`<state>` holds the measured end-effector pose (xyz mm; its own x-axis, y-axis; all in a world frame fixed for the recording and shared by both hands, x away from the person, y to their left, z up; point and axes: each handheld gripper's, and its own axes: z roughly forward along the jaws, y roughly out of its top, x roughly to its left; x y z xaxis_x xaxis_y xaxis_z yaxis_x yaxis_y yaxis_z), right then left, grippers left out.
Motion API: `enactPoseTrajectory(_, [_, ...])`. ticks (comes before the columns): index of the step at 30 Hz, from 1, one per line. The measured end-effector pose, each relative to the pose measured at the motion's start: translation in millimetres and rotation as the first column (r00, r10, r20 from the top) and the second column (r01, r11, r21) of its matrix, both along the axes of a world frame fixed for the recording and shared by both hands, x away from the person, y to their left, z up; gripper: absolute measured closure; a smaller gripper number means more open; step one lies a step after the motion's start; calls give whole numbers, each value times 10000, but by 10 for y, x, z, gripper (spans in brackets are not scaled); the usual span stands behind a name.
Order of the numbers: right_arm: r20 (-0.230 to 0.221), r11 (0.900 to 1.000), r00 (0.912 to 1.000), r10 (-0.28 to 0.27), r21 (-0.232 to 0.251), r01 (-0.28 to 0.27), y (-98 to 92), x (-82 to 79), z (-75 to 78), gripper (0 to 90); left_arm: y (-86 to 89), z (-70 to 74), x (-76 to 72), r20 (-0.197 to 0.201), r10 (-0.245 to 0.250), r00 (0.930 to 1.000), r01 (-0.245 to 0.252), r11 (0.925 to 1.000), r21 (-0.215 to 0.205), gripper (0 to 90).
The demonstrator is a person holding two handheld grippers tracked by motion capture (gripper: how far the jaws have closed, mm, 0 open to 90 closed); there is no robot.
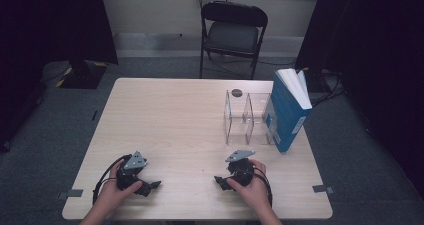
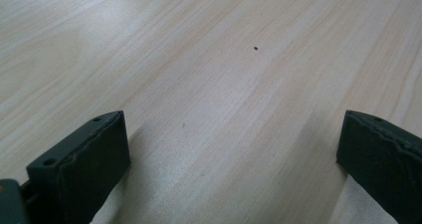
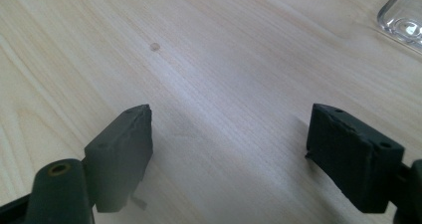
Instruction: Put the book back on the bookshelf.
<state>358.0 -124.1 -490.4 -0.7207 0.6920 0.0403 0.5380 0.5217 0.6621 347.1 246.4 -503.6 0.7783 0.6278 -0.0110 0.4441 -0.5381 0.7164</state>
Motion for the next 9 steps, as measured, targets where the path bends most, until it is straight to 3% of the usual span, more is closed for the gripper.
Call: enactPoseTrajectory(9, [333,10000,9994,64,56,-66,-7,-31,-28,176,0,0,0,1,-10,10000,10,10000,2,0])
